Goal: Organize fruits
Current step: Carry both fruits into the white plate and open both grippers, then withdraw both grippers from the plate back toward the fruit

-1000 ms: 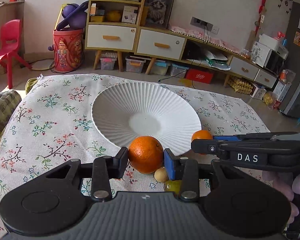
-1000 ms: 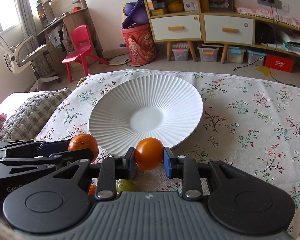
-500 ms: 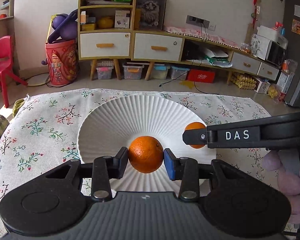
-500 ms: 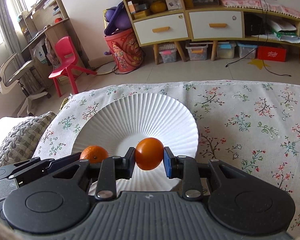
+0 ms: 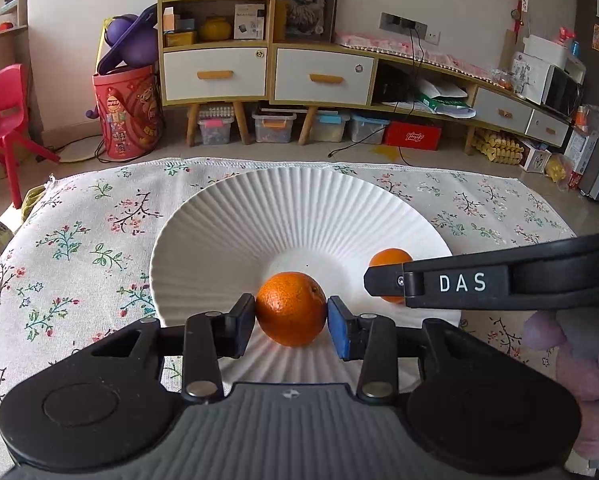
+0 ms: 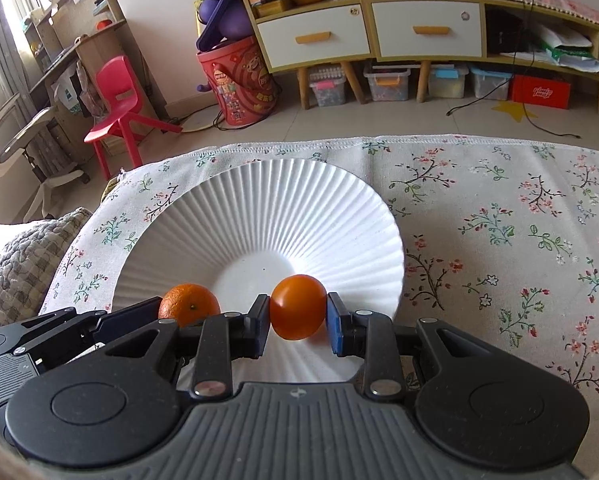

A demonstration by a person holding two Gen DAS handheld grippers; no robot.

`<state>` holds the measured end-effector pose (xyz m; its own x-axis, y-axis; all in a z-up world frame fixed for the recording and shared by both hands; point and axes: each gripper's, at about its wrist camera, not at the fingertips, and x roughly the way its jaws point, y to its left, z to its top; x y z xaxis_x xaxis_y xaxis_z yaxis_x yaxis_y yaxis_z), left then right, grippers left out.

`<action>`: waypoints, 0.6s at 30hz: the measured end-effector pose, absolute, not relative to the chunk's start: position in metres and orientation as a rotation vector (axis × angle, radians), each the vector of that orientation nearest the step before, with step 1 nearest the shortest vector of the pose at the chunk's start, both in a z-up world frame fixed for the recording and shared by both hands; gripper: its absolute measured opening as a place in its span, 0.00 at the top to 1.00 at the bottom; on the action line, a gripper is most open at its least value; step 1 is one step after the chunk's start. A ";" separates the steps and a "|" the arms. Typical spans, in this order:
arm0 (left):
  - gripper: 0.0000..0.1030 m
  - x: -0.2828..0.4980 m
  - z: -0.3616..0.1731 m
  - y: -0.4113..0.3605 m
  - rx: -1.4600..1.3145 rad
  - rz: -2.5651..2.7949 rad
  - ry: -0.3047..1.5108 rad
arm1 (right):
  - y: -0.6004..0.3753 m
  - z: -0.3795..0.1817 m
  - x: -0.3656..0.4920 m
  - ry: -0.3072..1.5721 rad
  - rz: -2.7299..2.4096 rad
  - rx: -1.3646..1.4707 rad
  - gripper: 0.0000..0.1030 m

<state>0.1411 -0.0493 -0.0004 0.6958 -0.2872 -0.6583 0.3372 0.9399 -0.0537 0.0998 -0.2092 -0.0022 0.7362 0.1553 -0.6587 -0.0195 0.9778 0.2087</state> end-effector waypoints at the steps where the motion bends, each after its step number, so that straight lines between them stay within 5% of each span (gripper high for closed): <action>1: 0.75 0.141 -0.001 -0.050 0.073 -0.349 0.721 | -0.209 -0.002 0.099 0.739 0.096 0.192 0.74; 10: 0.69 0.137 0.009 -0.046 0.043 -0.354 0.708 | -0.209 0.007 0.095 0.724 0.102 0.185 0.69; 18: 0.54 0.123 0.023 -0.034 0.008 -0.368 0.691 | -0.213 0.023 0.081 0.677 0.109 0.174 0.47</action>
<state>0.1231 -0.0341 0.0234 0.7088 -0.3293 -0.6239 0.3345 0.9355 -0.1139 0.0809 -0.2128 0.0229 0.7749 0.1561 -0.6126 -0.0434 0.9799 0.1948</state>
